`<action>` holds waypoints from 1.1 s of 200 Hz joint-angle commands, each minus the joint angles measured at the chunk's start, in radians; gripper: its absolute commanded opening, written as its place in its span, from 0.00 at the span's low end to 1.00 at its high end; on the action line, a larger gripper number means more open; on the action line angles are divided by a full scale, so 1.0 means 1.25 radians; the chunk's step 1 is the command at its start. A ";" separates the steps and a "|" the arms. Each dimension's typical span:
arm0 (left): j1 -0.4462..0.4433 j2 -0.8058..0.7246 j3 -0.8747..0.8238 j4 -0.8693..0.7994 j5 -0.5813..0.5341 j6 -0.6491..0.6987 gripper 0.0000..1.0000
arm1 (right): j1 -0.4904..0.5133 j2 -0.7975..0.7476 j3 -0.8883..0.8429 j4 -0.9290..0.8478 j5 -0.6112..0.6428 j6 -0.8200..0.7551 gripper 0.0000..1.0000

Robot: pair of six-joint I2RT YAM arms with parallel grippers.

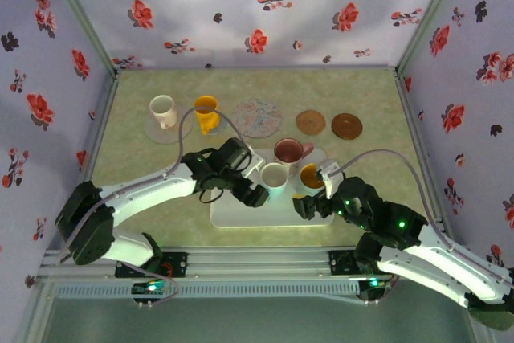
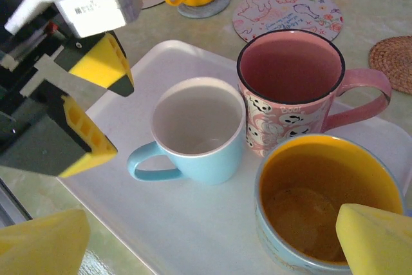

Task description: Place the cup by the coaster

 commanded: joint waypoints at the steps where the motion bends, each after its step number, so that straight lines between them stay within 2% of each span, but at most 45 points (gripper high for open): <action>1: -0.032 0.031 0.001 0.037 -0.023 -0.011 0.95 | 0.003 -0.002 -0.010 -0.011 0.034 0.005 0.99; 79: -0.073 0.128 0.047 0.042 -0.077 -0.018 0.91 | 0.003 -0.006 -0.009 -0.013 0.060 0.014 0.99; 137: -0.073 0.179 0.092 0.018 -0.101 -0.006 0.66 | 0.002 -0.006 -0.011 -0.011 0.071 0.014 0.99; 220: -0.073 0.220 0.134 -0.022 -0.101 0.010 0.52 | 0.003 -0.006 -0.013 -0.011 0.077 0.018 0.99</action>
